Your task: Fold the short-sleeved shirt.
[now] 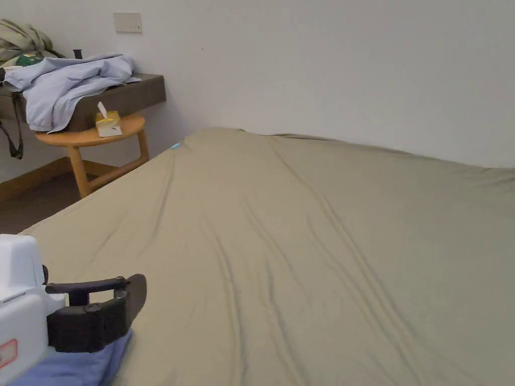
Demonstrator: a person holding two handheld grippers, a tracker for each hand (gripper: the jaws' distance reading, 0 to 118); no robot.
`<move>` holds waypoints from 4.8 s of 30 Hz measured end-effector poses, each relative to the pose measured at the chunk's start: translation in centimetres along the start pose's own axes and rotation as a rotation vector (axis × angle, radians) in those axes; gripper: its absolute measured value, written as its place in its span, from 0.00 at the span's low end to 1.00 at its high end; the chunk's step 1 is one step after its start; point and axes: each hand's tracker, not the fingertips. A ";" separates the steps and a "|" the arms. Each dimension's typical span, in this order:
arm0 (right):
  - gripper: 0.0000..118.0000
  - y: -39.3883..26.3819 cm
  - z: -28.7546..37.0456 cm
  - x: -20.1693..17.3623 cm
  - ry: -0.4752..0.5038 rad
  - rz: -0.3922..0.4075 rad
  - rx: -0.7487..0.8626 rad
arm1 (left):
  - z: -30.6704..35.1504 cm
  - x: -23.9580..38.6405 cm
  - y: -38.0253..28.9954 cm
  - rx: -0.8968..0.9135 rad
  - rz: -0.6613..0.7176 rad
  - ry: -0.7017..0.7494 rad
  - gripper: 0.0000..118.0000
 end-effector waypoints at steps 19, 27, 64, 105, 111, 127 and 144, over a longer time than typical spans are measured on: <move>0.02 -2.2 8.2 6.9 -0.206 0.078 0.104 | 3.5 25.3 -8.7 0.302 -0.005 -0.170 0.00; 0.02 -2.7 8.1 7.1 -0.225 0.078 0.119 | 3.0 27.2 -8.2 0.319 -0.074 -0.159 0.00; 0.02 -1.3 9.0 5.6 -0.173 0.054 0.141 | 4.3 25.3 -8.1 0.294 -0.028 -0.107 0.00; 0.52 -0.4 10.0 5.7 -0.096 0.040 0.178 | 5.0 24.1 -7.5 0.323 0.058 -0.158 0.87; 1.00 -0.2 10.5 5.2 -0.095 0.049 0.202 | 5.6 25.2 -8.3 0.406 -0.033 -0.114 1.00; 1.00 -0.6 10.0 4.9 -0.107 0.081 0.188 | 5.5 25.1 -7.6 0.356 -0.062 -0.143 1.00; 1.00 -0.6 9.9 4.9 -0.101 0.086 0.178 | 5.4 24.9 -7.6 0.340 -0.079 -0.139 1.00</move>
